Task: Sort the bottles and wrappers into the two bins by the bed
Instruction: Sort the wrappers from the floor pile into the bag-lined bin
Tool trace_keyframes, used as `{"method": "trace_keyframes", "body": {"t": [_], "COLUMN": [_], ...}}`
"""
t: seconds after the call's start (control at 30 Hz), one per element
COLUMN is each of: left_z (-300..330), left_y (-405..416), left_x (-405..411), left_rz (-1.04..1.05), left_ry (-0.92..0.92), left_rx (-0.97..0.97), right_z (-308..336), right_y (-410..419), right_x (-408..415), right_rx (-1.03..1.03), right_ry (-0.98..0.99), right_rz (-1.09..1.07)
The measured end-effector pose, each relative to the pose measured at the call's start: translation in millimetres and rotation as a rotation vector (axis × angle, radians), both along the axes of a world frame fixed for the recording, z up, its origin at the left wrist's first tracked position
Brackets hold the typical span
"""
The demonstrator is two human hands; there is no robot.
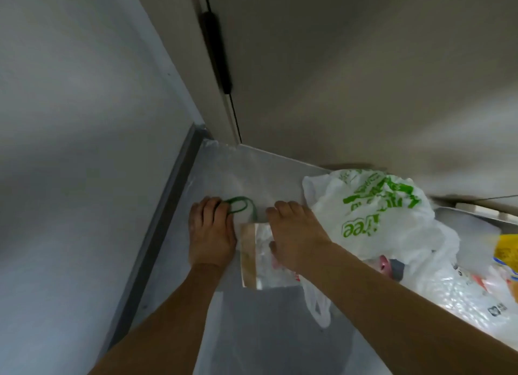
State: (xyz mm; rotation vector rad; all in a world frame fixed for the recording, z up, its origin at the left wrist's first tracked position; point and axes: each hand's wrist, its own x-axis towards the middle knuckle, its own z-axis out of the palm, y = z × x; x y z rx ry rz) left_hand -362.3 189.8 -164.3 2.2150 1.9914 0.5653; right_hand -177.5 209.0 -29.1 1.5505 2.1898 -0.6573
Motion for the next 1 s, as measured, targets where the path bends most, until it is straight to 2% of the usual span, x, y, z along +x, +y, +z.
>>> {"method": "trace_keyframes", "body": {"t": [0.23, 0.4, 0.53, 0.67, 0.83, 0.9, 1.0], "left_z": [-2.3, -0.8, -3.2, -1.1, 42.9, 63.2, 96.5], "left_y": [-2.3, -3.0, -2.8, -3.1, 6.4, 13.0, 9.1], "left_x": [1.4, 1.4, 0.2, -1.6, 27.5, 45.1, 81.0], "left_rz": [0.035, 0.041, 0.04, 0.018, 0.163, 0.236, 0.329], "left_ry": [0.025, 0.027, 0.062, 0.185, 0.011, -0.226, -0.548], "left_rx": [0.008, 0.02, -0.006, -0.108, -0.243, -0.268, -0.195], "right_z": [-15.2, 5.1, 35.5, 76.5, 125.2, 137.9, 155.1], "right_y": [10.5, 15.0, 17.0, 6.0, -25.6, -40.7, -65.1], "right_x": [-15.5, -3.2, 23.1, 55.7, 95.3, 111.1, 136.5], "right_rx": [0.022, 0.021, 0.132, 0.264, 0.447, 0.482, 0.535], "right_ry": [0.024, 0.193, 0.394, 0.544, 0.777, 0.814, 0.8], "right_rz": [-0.01, -0.037, -0.174, -0.393, -0.708, -0.804, -0.894]}}
